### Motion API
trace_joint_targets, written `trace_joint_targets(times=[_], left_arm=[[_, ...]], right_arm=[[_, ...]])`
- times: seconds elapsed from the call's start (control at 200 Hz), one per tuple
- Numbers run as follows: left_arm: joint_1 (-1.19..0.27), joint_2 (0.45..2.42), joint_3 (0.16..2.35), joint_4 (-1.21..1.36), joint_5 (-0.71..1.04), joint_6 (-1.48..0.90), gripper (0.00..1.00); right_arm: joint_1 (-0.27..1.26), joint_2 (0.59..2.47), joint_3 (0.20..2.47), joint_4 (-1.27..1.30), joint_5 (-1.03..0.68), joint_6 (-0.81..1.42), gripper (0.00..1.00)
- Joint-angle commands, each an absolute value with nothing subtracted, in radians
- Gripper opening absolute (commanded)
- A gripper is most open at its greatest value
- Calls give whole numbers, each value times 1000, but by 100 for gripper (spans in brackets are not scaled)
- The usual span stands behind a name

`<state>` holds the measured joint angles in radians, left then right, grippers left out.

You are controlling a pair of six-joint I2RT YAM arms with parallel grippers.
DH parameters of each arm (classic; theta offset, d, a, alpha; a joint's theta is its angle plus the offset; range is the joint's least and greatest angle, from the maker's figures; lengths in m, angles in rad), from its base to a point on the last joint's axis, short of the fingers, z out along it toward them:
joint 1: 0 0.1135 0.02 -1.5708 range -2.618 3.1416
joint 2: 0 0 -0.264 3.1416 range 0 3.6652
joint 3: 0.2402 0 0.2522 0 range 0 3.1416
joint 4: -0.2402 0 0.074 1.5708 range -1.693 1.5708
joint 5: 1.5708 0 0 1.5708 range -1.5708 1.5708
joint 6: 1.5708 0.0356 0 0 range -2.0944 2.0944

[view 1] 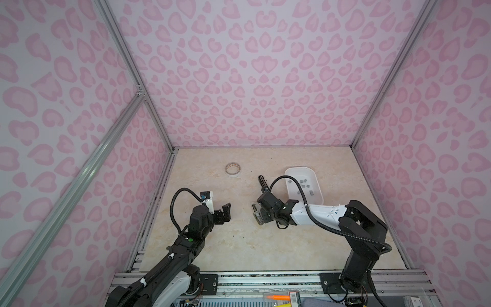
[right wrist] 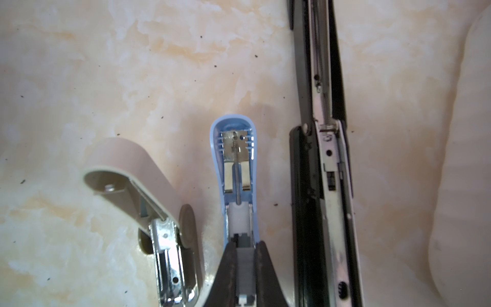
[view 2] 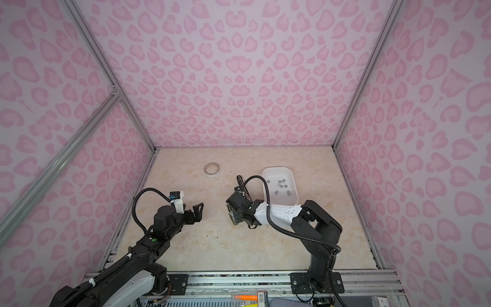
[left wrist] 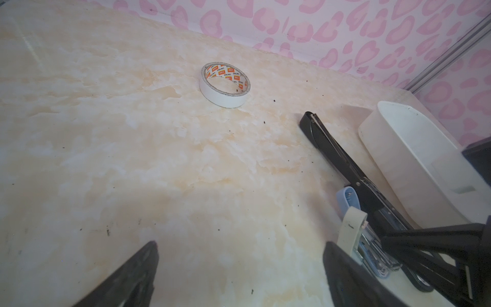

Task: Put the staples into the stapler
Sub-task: 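Lower the staple strip into the light blue stapler's open channel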

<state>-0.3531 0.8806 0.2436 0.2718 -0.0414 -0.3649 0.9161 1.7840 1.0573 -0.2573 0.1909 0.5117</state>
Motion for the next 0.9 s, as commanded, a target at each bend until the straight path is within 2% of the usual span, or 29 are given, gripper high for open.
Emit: trace_joint_targets(times=[0.0, 0.895], left_arm=[[-352, 882, 257, 307, -48, -359, 98], [-357, 888, 260, 305, -53, -357, 98]], right_arm=[[918, 1783, 1048, -244, 197, 506, 9], [921, 1809, 1053, -240, 184, 508, 9]])
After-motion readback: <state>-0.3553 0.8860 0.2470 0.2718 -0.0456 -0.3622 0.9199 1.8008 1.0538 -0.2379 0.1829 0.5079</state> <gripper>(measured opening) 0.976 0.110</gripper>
